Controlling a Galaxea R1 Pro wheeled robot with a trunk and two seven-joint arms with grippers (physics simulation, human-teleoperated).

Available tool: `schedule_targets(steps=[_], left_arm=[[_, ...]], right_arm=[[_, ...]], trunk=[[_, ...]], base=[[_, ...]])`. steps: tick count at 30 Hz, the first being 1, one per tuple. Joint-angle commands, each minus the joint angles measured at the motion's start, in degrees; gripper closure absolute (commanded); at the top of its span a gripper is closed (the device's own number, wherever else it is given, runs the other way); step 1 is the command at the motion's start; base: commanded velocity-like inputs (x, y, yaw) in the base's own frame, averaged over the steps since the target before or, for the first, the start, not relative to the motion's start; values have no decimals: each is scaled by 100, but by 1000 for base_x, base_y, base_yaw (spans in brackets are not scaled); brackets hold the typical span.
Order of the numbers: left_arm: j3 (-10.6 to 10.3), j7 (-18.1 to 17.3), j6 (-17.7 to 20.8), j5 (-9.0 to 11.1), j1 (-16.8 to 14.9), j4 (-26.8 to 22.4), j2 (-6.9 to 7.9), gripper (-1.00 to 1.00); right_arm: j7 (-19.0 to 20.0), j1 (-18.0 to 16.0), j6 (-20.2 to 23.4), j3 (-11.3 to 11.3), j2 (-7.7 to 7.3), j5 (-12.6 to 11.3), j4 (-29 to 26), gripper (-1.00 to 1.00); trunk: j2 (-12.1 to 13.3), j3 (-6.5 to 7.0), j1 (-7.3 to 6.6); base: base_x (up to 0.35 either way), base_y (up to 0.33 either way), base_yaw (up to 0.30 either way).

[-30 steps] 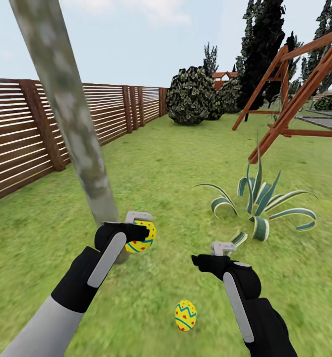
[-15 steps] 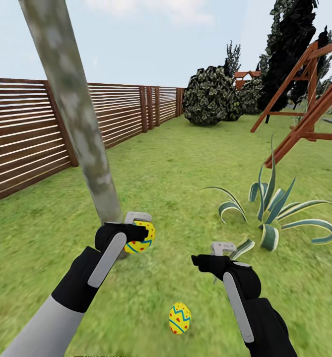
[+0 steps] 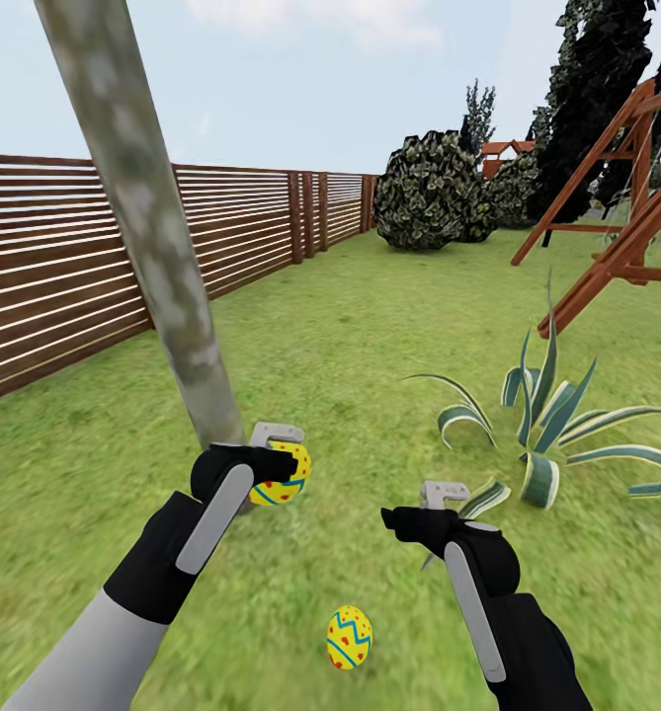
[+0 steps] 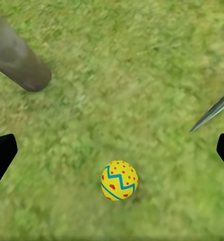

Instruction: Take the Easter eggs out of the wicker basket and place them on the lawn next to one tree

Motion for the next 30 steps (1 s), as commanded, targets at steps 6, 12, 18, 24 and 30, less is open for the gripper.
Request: schedule_targets(steps=[6, 12, 18, 24, 30], left_arm=[[4, 56, 13, 65, -5, 22, -1, 100], [19, 50, 13, 66, -12, 633, -7, 100], [22, 23, 13, 66, -14, 850, -9, 100], [15, 4, -237, 67, -21, 1402, -55, 100], [7, -5, -696, 63, -23, 1928, -133, 100]], right_arm=[[-57, -4, 21, 4, 0, -61, -5, -100], [-53, -4, 19, 4, 0, -61, -5, -100], [-53, -4, 19, 4, 0, -61, -5, -100], [-55, -1, 19, -5, 0, -61, -5, -100], [-51, 10, 18, -14, -7, -61, -5, -100]], trunk=[[-245, -114, 132], [-486, -221, 264], [-726, -329, 396], [-967, -437, 527], [-1208, -545, 659]], base=[[0, -1, 0], [0, 0, 0], [0, 0, 0], [0, 0, 0], [0, 0, 0]])
